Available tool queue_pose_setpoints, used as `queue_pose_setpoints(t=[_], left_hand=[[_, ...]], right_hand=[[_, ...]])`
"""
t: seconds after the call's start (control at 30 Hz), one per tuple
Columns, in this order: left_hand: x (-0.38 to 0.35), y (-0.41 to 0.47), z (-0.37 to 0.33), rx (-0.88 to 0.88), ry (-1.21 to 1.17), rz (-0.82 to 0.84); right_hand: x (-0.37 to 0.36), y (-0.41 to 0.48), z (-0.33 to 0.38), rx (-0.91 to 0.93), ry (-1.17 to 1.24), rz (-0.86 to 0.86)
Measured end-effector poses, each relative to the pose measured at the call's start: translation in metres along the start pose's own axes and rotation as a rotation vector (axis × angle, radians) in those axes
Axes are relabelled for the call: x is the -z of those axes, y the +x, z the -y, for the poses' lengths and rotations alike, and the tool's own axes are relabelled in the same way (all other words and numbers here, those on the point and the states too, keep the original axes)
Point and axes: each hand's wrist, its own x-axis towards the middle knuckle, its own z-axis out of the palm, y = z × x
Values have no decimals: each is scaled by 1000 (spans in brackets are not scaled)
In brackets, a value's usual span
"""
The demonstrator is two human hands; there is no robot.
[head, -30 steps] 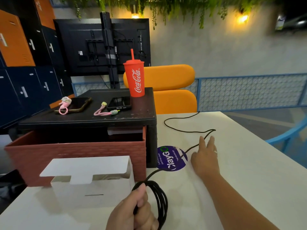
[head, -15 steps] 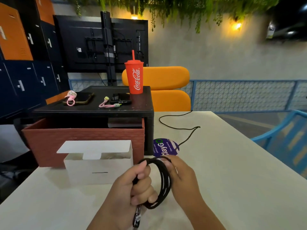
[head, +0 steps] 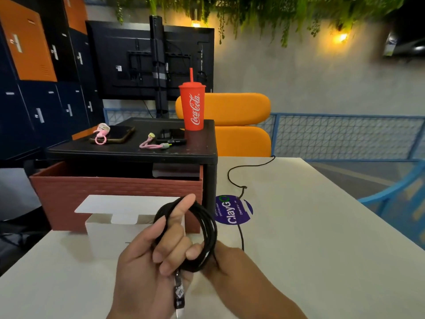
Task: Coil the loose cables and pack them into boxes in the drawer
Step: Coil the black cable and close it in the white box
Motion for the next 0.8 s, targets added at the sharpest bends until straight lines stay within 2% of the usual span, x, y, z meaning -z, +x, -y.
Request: queue_pose_setpoints(t=[0.1,0.2,0.27,0.33,0.57,0.7,0.8], left_hand=[[-11,7,5,-64,104,26],[-20,2,14,-72,312,-254],[-30,4,20,-41,549,-301],[-28,4,26,-22,701,-296],[-18,7,27,-2,910,-260],[-12,4,28,134,1086,-175],[-14,3,32,240,1070,-108]], right_hand=[[-5,-1,6,-64,-213,140],[-10,-4,11,-21,-312,159],[-7,-7,12,-5,-348,158],[0,-10,11,1,-365,186],[20,-14,9,103,-424,151],[37,-21,18,61,-295,100],[52,-29,24,-18,-128,41]])
